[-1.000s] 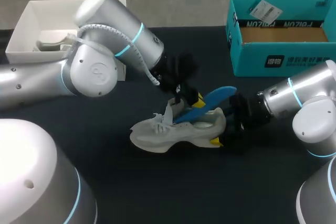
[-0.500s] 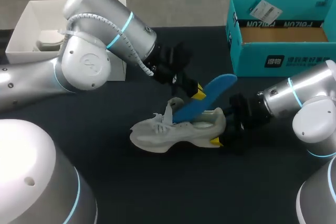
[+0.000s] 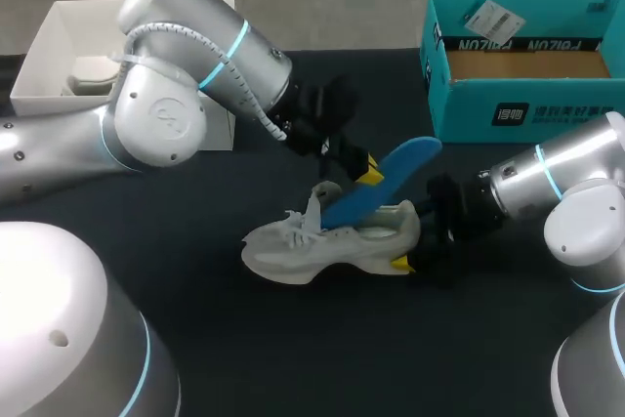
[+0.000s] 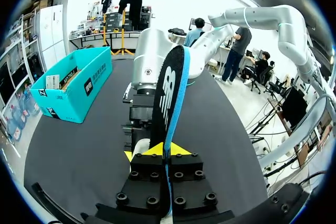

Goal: Take the shoe out of the shoebox, open the shoe tongue, remove and reinsert the insole, then place the shoe into the shoebox

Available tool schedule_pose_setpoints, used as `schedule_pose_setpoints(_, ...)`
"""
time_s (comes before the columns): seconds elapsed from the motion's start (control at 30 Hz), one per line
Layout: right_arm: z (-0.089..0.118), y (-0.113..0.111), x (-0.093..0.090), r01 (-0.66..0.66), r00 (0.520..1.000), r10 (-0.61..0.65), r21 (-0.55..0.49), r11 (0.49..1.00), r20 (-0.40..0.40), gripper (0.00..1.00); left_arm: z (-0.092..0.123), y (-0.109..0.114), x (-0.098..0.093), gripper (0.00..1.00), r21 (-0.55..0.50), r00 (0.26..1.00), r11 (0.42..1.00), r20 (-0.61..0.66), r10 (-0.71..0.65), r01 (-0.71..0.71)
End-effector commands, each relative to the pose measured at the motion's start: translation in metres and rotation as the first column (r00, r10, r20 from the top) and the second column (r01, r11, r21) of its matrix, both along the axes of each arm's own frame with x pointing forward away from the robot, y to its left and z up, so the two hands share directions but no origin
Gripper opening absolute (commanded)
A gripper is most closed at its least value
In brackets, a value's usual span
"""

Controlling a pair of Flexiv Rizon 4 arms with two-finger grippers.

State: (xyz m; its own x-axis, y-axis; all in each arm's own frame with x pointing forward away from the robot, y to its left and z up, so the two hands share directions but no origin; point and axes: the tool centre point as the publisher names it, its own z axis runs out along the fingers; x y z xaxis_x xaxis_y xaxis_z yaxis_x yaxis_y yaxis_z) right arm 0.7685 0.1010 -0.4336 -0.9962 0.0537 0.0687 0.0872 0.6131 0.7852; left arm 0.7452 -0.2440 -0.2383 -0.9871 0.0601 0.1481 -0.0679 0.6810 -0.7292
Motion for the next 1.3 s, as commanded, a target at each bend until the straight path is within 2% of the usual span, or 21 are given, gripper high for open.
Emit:
schedule_pose_setpoints(0.03, -0.006, 0.002, -0.002, 0.002, 1.000, -0.002, -0.002, 1.000, 0.002, 0.00, -0.001, -0.001, 0.000, 0.00, 0.000, 1.000, 1.000, 0.000, 0.000, 0.000)
schedule_pose_setpoints(0.53, -0.006, 0.002, -0.002, 0.002, 1.000, -0.002, -0.002, 1.000, 0.002, 0.00, -0.001, -0.001, 0.000, 0.00, 0.000, 1.000, 1.000, 0.000, 0.000, 0.000)
schedule_pose_setpoints(0.63, -0.006, 0.002, -0.002, 0.002, 1.000, -0.002, -0.002, 1.000, 0.002, 0.00, 0.011, -0.004, -0.010, 0.00, -0.046, 0.996, 0.999, -0.086, 0.001, -0.005)
schedule_pose_setpoints(0.7, -0.006, 0.002, -0.002, 0.002, 1.000, -0.002, -0.002, 1.000, 0.002, 0.00, 0.020, -0.006, -0.013, 0.00, -0.071, 0.996, 0.997, -0.094, 0.012, -0.019)
schedule_pose_setpoints(0.97, -0.006, 0.002, -0.002, 0.002, 1.000, -0.002, -0.002, 1.000, 0.002, 0.00, 0.076, -0.011, -0.028, 0.00, -0.224, 0.979, 0.972, -0.202, 0.022, -0.068)
schedule_pose_setpoints(1.1, -0.006, 0.002, -0.002, 0.002, 1.000, -0.002, -0.002, 1.000, 0.002, 0.00, 0.102, -0.008, -0.033, 0.00, -0.287, 0.961, 0.954, -0.275, 0.008, -0.089)
schedule_pose_setpoints(1.3, -0.006, 0.002, -0.002, 0.002, 1.000, -0.002, -0.002, 1.000, 0.002, 0.00, 0.133, 0.001, -0.051, 0.00, -0.326, 0.919, 0.938, -0.394, -0.024, -0.115)
